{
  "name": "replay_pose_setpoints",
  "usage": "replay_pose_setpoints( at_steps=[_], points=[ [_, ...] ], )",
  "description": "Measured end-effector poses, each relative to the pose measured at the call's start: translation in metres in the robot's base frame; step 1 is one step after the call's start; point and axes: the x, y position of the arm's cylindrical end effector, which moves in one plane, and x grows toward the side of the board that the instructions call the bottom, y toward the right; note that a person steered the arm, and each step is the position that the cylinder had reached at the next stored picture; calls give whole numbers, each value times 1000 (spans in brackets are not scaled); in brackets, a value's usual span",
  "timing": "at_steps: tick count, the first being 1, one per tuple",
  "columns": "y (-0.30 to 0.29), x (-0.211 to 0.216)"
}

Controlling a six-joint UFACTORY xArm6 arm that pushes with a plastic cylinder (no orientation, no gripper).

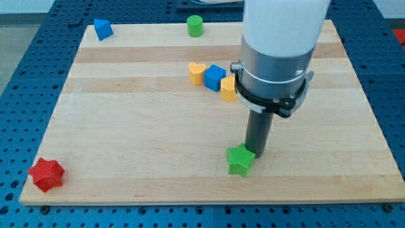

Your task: Slide the green star closer to the yellow hexagon

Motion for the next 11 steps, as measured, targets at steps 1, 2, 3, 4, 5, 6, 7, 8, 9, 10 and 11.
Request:
replay_pose_setpoints(
  at_steps=[1, 2, 3, 4, 5, 6, 7, 8, 9, 10, 11],
  points=[
    [8, 19],
    [17, 42],
    [16, 58],
    [1, 56],
    [-8, 33],
    [-11, 13],
    [-11, 20],
    [-7, 46],
    [-13, 44],
    [-20, 17],
    [-25, -15]
  ],
)
